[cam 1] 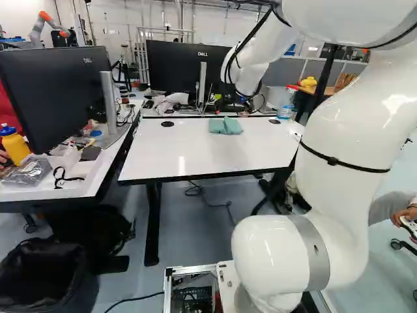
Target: Clean the table with the green towel
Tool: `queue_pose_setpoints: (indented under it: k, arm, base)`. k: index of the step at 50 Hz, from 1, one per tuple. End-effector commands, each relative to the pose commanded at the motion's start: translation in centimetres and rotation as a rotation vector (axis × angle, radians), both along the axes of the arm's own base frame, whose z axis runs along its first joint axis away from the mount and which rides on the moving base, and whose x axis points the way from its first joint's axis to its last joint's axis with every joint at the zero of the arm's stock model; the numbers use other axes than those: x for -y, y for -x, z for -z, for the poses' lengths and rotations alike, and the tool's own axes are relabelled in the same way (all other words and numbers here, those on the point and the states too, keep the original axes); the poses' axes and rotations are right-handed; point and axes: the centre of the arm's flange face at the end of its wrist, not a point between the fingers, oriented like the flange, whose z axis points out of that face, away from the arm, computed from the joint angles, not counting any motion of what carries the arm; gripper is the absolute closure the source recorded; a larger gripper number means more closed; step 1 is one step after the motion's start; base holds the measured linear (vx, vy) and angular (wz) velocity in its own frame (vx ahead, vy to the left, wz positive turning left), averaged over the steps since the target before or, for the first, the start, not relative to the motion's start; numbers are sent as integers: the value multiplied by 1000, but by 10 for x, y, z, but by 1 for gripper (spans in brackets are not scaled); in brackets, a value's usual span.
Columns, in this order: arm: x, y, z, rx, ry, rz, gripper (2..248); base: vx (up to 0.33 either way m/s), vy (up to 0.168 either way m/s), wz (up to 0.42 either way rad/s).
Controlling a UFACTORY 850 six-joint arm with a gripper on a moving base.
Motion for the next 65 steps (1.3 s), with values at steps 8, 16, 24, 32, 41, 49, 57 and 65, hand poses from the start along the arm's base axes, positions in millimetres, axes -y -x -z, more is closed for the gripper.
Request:
queue_pose_setpoints:
  k: [8, 16, 24, 32, 41, 49, 57, 65]
  arm:
    - [-6, 16, 0, -3, 0, -10, 3]
    - [-13, 33, 0, -4, 0, -21, 3]
    - [-20, 47, 0, -5, 0, -33, 3]
    - [-27, 59, 1, -5, 0, -47, 3]
    - [-34, 73, 1, -4, 0, -63, 3]
    - [-41, 85, 1, -3, 0, -79, 3]
    - [-48, 95, 2, -1, 0, -95, 3]
    - [-53, 101, 2, 0, 0, -107, 3]
  base:
    - [0, 0, 0]
    - [0, 0, 0]
    - [0, 0, 0]
    - [0, 0, 0]
    - [0, 0, 0]
    - [0, 0, 0]
    - [0, 0, 0]
    - [0, 0, 0]
